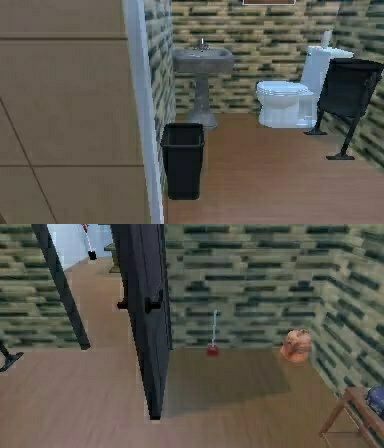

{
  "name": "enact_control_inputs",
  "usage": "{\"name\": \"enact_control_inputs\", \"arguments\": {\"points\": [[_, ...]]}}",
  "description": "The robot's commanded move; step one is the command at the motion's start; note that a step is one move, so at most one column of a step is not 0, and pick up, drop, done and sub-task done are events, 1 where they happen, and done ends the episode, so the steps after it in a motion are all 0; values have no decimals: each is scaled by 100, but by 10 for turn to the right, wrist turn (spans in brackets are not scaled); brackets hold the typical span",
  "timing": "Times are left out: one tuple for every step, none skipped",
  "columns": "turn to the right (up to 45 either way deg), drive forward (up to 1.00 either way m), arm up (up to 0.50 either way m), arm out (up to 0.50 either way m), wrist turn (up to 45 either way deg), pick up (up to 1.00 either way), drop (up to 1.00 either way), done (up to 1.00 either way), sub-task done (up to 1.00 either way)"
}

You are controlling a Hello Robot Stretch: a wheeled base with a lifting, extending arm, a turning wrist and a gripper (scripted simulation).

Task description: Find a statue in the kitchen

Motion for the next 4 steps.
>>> {"name": "enact_control_inputs", "arguments": {"points": [[-450, 0, 0, 0, 0, 0, 0, 0, 0], [-300, 0, 0, 0, 0, 0, 0, 0, 0], [0, 100, 0, 0, 0, 0, 0, 0, 0], [-60, 0, 0, 0, 0, 0, 0, 0, 0]]}}
